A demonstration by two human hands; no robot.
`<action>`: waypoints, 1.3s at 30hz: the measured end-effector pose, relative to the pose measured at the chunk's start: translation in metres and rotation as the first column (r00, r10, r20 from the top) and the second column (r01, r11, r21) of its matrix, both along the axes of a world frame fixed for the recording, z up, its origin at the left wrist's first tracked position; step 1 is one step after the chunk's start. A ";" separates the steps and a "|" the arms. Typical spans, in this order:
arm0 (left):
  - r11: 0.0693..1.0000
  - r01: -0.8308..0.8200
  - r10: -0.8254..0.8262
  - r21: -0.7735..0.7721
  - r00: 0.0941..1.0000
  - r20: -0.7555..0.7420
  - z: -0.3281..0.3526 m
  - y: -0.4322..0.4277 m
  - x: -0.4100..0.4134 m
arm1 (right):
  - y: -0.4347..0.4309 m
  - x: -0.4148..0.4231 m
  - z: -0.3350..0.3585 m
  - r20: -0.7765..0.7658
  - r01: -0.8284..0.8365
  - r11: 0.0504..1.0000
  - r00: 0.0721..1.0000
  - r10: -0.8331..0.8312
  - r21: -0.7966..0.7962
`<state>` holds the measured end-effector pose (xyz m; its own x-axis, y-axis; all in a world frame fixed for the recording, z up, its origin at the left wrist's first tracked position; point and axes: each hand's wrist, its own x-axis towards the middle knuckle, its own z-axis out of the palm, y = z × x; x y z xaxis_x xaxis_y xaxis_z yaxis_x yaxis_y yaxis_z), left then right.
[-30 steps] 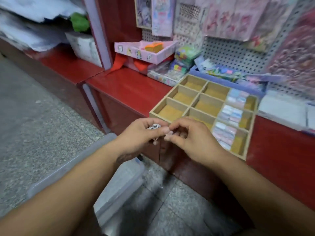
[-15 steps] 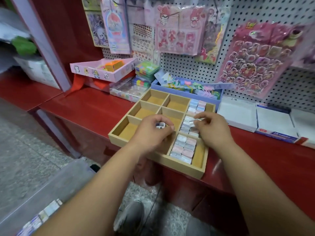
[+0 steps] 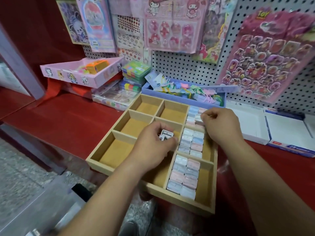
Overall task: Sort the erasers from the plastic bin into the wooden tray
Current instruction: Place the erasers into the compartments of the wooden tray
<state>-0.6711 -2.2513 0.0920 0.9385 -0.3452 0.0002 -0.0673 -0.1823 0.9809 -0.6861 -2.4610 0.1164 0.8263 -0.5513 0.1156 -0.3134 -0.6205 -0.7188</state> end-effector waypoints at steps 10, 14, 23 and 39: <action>0.998 0.011 -0.013 -0.058 0.999 -0.033 0.005 -0.008 0.004 | -0.001 0.018 -0.009 -0.045 0.011 1.000 0.999 -0.009 0.029; 0.993 -0.006 -0.003 -0.114 0.997 -0.080 0.006 -0.012 0.007 | 0.001 0.023 -0.012 -0.066 0.059 0.998 0.996 -0.059 0.003; 0.978 0.023 -0.058 -0.209 0.984 -0.166 0.011 -0.007 0.009 | -0.004 0.016 -0.007 -0.063 -0.027 0.993 0.997 0.035 0.119; 0.977 -0.038 -0.005 -0.210 0.980 -0.200 0.014 -0.008 0.007 | 0.012 -0.003 0.019 0.036 -0.459 0.852 0.884 0.466 0.251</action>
<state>-0.6646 -2.2593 0.1064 0.9329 -0.3415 -0.1146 0.1332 0.0314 0.9906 -0.6893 -2.4492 0.1349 0.9936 -0.1128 0.0031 -0.0544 -0.5033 -0.8624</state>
